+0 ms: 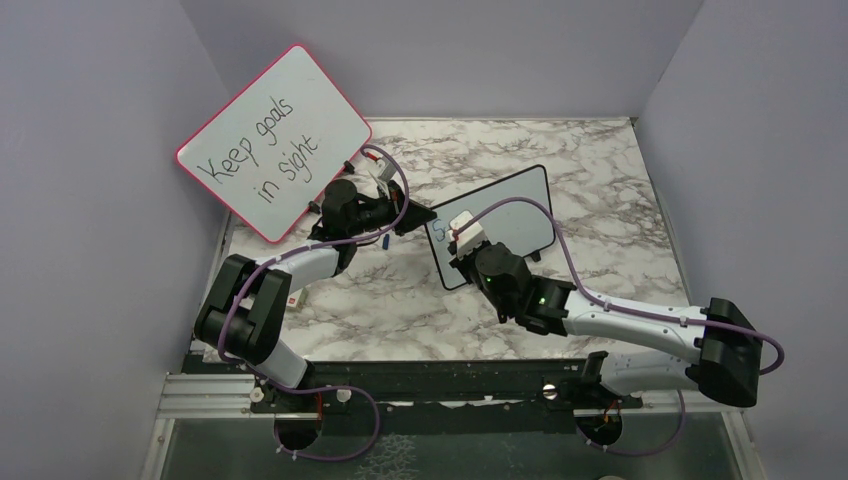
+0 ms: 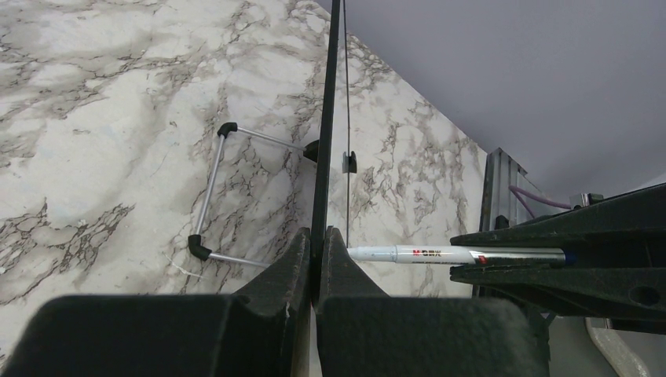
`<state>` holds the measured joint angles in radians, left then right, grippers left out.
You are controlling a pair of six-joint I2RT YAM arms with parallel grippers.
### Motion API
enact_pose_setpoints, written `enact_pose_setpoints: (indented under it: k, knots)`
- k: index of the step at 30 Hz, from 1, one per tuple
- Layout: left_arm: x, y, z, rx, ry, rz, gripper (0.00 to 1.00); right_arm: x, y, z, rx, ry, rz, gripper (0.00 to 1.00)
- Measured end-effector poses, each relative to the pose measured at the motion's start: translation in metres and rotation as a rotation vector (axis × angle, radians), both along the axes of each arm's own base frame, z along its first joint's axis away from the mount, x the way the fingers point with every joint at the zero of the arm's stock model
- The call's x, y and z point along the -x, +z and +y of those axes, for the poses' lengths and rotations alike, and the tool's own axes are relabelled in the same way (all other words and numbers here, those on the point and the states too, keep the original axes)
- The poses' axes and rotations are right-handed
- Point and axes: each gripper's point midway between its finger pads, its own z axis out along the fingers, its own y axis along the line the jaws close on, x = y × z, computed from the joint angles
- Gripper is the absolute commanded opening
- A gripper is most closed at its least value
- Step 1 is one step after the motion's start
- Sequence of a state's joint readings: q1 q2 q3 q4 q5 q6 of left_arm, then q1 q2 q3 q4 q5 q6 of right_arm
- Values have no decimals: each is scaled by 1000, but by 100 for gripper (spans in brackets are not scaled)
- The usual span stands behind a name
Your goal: Write a sentence on the whiteboard
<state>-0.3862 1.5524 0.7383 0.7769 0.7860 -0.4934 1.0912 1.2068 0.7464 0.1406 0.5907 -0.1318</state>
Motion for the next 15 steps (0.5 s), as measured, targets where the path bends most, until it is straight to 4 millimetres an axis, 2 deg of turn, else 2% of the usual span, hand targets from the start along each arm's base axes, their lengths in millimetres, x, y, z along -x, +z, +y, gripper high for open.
enact_pose_setpoints:
  k: [15]
  knots:
    - [0, 0, 0, 0, 1, 0, 0, 3, -7, -3, 13, -4, 29, 1]
